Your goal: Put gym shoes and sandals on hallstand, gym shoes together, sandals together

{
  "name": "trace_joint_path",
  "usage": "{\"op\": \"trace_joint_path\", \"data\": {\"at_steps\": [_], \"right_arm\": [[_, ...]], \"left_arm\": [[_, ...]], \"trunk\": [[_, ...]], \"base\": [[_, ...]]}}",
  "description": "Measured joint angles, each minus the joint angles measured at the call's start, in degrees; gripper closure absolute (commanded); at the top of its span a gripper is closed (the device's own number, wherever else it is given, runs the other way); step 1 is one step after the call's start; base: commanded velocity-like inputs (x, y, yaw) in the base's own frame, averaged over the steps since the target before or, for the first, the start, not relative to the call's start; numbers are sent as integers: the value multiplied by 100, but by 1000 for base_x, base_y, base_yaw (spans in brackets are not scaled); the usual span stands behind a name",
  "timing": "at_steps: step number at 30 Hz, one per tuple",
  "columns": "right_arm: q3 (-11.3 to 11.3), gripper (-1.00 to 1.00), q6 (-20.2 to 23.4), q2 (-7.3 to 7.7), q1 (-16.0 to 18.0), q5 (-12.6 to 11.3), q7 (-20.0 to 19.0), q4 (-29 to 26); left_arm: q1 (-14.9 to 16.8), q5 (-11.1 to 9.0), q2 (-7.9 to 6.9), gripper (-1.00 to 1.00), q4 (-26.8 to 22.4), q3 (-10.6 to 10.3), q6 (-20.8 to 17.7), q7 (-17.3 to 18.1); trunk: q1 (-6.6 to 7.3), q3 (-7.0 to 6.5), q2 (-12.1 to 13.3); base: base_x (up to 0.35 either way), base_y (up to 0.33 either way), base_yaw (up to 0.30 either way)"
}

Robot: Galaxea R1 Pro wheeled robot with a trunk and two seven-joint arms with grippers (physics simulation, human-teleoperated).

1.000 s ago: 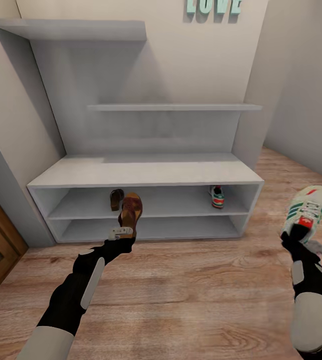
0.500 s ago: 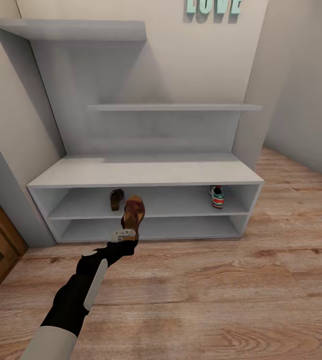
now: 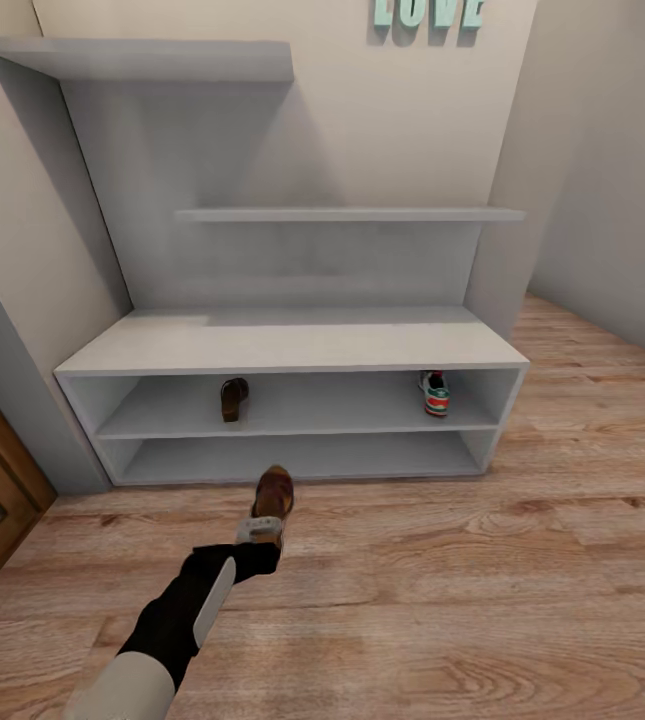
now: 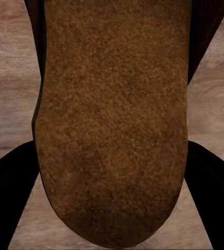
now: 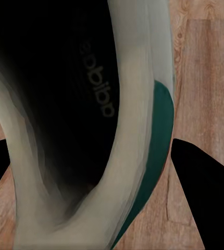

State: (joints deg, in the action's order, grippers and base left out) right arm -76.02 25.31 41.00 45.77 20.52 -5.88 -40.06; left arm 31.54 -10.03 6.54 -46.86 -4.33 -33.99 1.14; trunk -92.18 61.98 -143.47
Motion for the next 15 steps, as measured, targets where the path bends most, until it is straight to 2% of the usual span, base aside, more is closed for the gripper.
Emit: {"op": "trace_joint_path", "data": {"at_steps": [5, 15], "right_arm": [[0, 100, 19, -2, 0, 21, 1, -1], [0, 100, 22, -8, 0, 42, 1, -11]], "left_arm": [[13, -17, 5, 100, 53, -1, 60, -252], [17, -19, -11, 100, -224, 7, 77, -295]], "trunk": [[0, 0, 0], [0, 14, 0]], "base": [[0, 0, 0], [0, 0, 0]]}}
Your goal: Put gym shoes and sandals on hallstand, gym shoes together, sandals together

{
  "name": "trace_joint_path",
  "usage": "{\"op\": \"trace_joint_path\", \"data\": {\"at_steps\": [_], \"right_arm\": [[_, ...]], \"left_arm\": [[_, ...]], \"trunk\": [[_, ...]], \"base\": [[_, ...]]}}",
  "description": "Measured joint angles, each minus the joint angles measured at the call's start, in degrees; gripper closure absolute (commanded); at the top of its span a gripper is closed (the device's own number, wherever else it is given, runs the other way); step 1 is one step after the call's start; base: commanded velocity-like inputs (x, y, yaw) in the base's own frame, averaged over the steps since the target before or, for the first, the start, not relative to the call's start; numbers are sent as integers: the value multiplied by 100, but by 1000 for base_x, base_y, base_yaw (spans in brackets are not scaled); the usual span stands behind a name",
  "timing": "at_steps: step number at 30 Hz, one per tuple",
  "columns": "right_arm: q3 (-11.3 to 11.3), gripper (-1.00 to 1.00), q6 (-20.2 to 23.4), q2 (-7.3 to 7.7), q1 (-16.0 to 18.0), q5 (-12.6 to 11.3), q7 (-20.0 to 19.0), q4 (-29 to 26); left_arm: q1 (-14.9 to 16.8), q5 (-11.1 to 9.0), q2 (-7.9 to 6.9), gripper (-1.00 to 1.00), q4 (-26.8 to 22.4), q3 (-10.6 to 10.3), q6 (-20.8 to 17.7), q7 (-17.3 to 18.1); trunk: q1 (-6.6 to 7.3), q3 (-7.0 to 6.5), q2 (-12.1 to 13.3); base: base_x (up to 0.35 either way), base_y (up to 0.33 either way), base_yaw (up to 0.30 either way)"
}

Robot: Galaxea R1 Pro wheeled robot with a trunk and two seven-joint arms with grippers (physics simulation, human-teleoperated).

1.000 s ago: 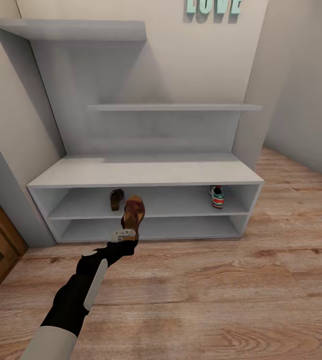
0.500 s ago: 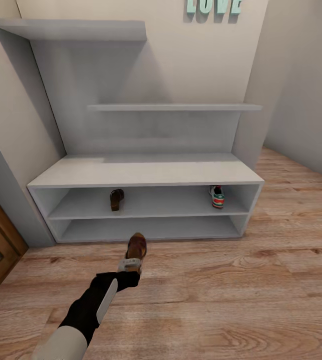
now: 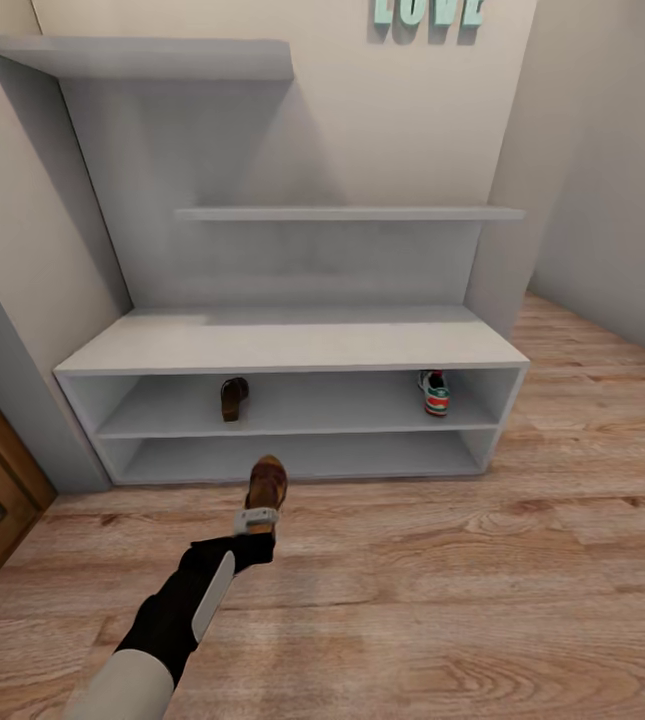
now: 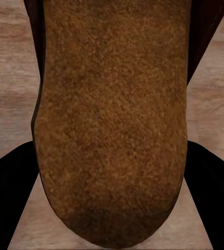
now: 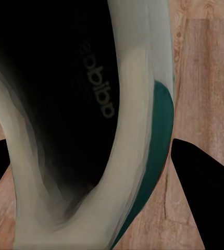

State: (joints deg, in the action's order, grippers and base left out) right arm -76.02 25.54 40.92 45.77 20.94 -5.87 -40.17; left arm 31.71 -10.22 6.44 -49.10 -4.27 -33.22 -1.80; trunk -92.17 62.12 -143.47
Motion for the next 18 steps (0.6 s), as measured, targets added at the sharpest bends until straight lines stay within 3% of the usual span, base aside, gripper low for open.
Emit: {"op": "trace_joint_path", "data": {"at_steps": [7, 16, 18], "right_arm": [[6, 100, 0, -4, 0, 0, 0, -36], [3, 100, 0, -30, 0, -1, 1, -423], [4, 100, 0, -31, 1, 1, 1, -439]], "left_arm": [[0, 6, -9, 100, -499, -1, -8, -7], [0, 21, -41, 100, -575, 0, 167, -12], [0, 19, -69, 100, -576, 0, 308, -11]], "trunk": [[-16, 190, -7], [-39, 460, -20], [-39, 465, -20]], "base": [[0, 0, 0], [0, 0, 0], [0, 0, 0]]}}
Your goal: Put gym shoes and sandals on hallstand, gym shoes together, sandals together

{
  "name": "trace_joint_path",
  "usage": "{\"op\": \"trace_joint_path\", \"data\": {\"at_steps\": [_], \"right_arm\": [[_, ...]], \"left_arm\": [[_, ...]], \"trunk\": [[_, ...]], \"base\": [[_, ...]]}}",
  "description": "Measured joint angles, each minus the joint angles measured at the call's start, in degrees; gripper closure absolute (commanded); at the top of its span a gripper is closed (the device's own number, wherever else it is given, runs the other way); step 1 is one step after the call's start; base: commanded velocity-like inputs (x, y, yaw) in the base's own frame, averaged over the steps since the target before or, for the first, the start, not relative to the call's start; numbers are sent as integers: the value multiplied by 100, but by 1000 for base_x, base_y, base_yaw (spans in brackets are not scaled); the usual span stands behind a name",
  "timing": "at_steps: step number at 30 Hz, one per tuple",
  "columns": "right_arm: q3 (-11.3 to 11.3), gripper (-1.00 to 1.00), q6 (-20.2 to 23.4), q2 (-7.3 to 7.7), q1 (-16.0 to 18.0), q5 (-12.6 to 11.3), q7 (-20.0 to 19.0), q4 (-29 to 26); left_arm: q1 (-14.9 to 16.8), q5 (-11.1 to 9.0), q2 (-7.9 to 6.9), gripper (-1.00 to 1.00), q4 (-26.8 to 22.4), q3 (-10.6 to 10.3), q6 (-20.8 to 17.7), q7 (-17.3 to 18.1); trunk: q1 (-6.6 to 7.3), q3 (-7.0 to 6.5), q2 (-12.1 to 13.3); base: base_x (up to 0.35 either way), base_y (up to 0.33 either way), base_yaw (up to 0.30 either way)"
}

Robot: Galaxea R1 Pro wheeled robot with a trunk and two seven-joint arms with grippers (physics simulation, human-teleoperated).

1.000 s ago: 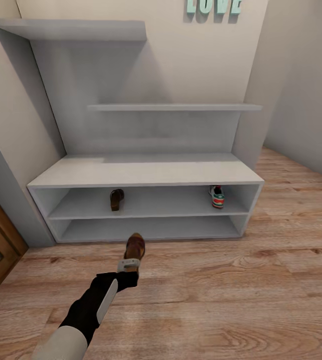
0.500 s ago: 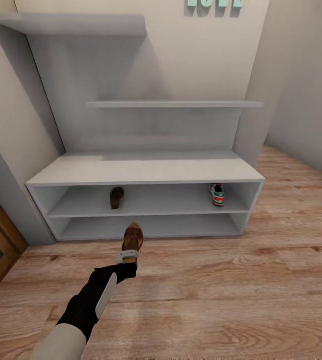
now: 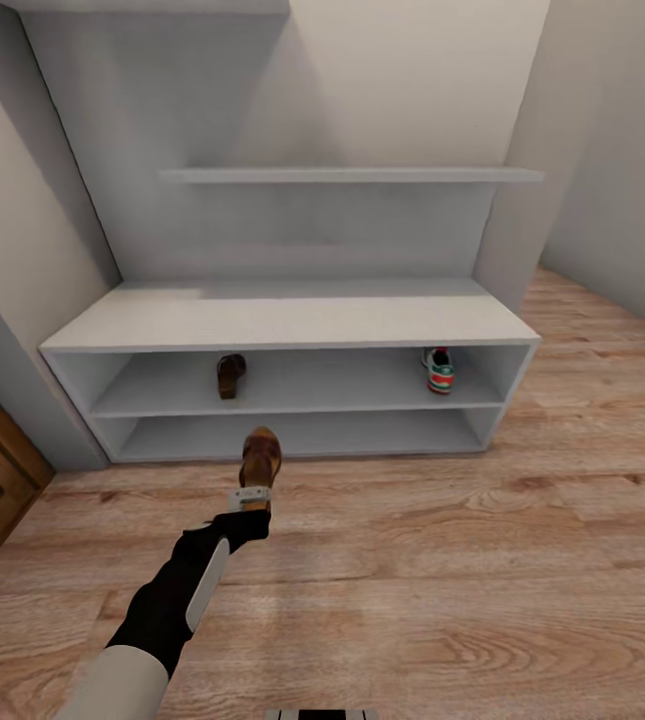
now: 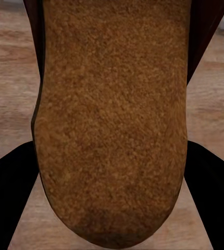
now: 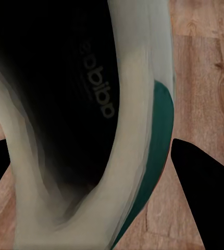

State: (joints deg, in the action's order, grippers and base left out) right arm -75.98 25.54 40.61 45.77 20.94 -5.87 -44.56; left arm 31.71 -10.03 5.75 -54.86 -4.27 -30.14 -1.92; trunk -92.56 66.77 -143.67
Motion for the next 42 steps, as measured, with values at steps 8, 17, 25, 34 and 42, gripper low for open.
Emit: {"op": "trace_joint_path", "data": {"at_steps": [8, 17, 25, 34, 42], "right_arm": [[0, 100, 0, -2, 0, 0, 0, -16], [-7, 100, 0, -7, 0, 0, 6, -15], [-16, 100, -8, -10, 0, -3, 3, -9], [-17, 100, -7, -8, 0, 0, 0, -8], [-16, 100, 0, -8, 1, -2, 0, -10]], "left_arm": [[0, 4, -29, 100, 0, 7, 666, 0], [0, 13, -29, 100, 2, 6, 956, 0], [0, 16, -82, 100, 3, 7, 1059, 0], [0, 15, -151, 100, 38, 6, 1157, 0], [0, 14, -152, 100, 54, 10, 1222, 0]], "trunk": [[0, 18, 0], [0, 38, 0], [-10, 128, -5], [-10, 128, -5], [-7, 127, -6]], "base": [[0, 0, 0], [0, 0, 0], [0, 0, 0], [17, 0, 0], [277, -59, 0]]}}
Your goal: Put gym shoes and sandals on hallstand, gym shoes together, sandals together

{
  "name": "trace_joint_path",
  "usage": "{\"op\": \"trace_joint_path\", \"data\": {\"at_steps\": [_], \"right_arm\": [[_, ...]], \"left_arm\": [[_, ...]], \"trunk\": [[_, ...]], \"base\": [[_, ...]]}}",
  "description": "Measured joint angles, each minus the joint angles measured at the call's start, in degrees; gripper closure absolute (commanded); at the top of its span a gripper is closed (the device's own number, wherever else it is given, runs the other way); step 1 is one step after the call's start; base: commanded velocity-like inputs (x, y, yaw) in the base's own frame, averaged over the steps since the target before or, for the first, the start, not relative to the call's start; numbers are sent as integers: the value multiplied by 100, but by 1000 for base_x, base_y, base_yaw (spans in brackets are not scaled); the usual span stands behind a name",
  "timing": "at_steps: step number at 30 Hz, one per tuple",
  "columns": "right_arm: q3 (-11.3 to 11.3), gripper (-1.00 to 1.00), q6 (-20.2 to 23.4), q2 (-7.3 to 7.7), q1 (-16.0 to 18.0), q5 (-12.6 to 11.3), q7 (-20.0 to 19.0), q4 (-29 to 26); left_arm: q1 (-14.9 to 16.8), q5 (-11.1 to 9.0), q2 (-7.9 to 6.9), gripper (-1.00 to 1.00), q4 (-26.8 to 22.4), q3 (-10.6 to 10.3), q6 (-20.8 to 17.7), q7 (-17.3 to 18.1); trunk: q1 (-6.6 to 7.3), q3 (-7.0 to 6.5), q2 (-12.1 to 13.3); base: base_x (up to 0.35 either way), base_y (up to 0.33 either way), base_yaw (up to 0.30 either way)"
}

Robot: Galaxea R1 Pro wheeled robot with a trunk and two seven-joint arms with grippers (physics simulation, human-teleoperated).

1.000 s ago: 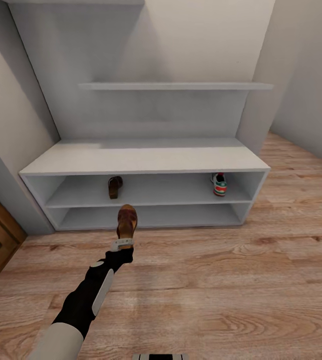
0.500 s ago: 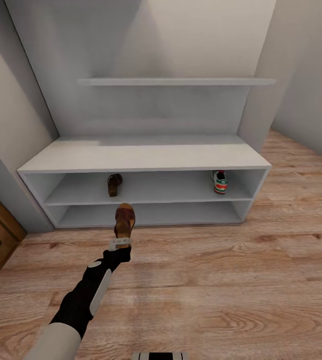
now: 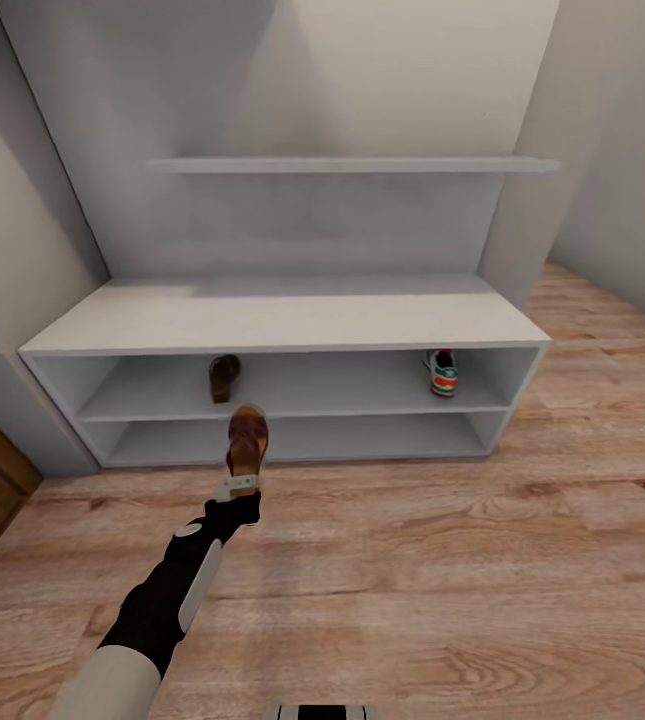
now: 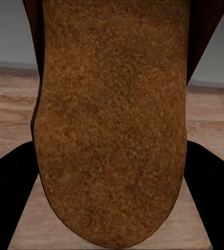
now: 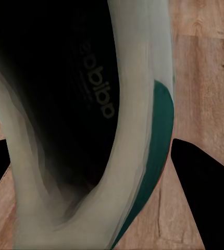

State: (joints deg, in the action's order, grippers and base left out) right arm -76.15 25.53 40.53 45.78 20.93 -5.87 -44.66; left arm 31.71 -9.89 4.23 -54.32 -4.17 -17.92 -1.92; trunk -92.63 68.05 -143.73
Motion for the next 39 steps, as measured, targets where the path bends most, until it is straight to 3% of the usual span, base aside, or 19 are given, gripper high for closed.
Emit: {"op": "trace_joint_path", "data": {"at_steps": [17, 39], "right_arm": [[-1, 100, 0, 0, -1, 0, 0, 2], [-1, 100, -4, 0, -1, 2, 1, 3]], "left_arm": [[0, 0, -1, 100, 1, 1, 4, 0], [0, 0, -70, 100, -1, 2, 16, 0]], "trunk": [[0, 0, 0], [-2, 0, 0]], "base": [[324, -134, 0], [190, 74, 0]]}}
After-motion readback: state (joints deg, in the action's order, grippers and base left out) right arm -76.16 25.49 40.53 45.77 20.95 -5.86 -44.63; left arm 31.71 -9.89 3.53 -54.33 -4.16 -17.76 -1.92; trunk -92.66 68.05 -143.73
